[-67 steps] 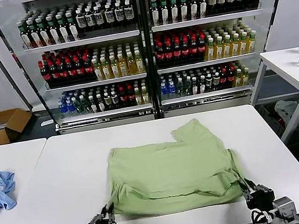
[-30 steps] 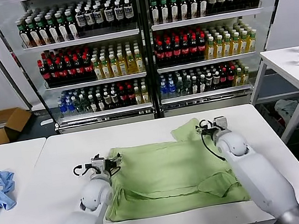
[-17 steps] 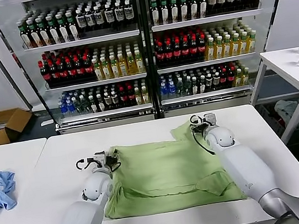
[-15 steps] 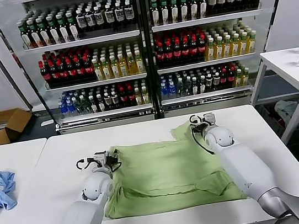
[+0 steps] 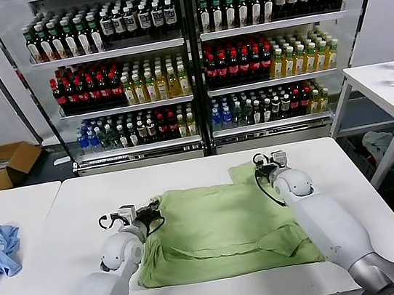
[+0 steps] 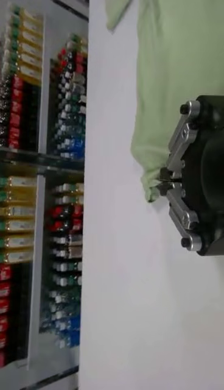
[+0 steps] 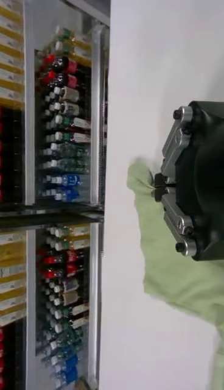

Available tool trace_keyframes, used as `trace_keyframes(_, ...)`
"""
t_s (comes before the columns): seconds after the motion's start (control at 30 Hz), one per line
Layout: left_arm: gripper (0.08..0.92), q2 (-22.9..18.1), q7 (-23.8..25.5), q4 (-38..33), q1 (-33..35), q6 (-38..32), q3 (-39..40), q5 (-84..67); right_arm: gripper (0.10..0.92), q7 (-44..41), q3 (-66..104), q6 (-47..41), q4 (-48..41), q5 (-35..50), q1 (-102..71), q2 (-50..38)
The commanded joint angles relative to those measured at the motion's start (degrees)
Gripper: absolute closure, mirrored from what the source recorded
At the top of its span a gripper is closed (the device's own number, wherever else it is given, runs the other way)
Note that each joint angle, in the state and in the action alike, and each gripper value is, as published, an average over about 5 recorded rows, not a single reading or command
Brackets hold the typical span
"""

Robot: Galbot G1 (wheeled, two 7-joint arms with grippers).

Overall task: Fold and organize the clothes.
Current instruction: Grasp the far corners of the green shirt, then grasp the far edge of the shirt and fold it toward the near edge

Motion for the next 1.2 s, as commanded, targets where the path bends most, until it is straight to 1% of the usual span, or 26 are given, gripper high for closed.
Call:
trace_keyframes(0.03, 0.914, 4.6, 1.1, -16.3, 7.3, -3.3, -5.8, -8.0, 0.920, 1.6, 5.5, 1.1, 22.6, 4.7, -9.0, -8.5)
trace_keyframes(0.17, 0.915, 5.6, 0.6, -21.0, 11.0, -3.1, -8.5, -9.9, 0.920, 2.3, 9.6, 0.7, 30.1, 6.4, -15.2, -12.4)
trace_keyframes(0.3, 0.916, 6.7, 0.7, -25.5, 16.4, -2.3, -11.0, -11.3, 0.919, 3.1, 14.7, 0.3, 38.4, 7.0, -24.5, -14.3)
trace_keyframes(0.47, 0.916, 7.7, 0.7, -30.3, 23.5, -2.1, -12.7, -10.7, 0.919, 4.4, 23.0, 0.5, 48.6, 6.8, -39.0, -13.8)
trace_keyframes(0.57, 0.916, 8.3, 0.8, -31.9, 27.5, -2.3, -12.6, -8.1, 0.919, 4.4, 28.0, 0.1, 53.2, 5.6, -47.2, -12.9)
trace_keyframes(0.67, 0.916, 8.3, 1.4, -31.6, 29.3, -2.6, -11.6, -3.3, 0.919, 4.6, 30.4, -0.5, 54.6, 3.2, -53.4, -11.5)
trace_keyframes(0.8, 0.916, 7.8, 2.6, -30.0, 29.7, -2.8, -9.9, 5.1, 0.920, 5.1, 31.0, -0.7, 54.2, -0.6, -58.9, -9.2)
trace_keyframes(0.93, 0.916, 7.2, 3.4, -29.0, 29.4, -3.1, -8.7, 12.6, 0.919, 5.4, 30.1, -2.2, 53.1, -4.1, -60.8, -6.9)
trace_keyframes(1.03, 0.915, 6.5, 3.2, -29.1, 29.7, -3.7, -8.4, 16.5, 0.916, 4.9, 28.9, -3.6, 52.8, -6.6, -61.0, -5.9)
trace_keyframes(1.13, 0.894, 5.1, 1.5, -30.8, 31.4, -4.9, -8.8, 19.7, 0.870, 4.5, 28.3, -2.9, 53.7, -8.3, -61.4, -5.3)
trace_keyframes(1.2, 0.856, 3.6, -0.9, -32.2, 33.1, -5.7, -9.3, 22.5, 0.811, 4.3, 28.5, -2.2, 54.7, -8.4, -61.8, -5.1)
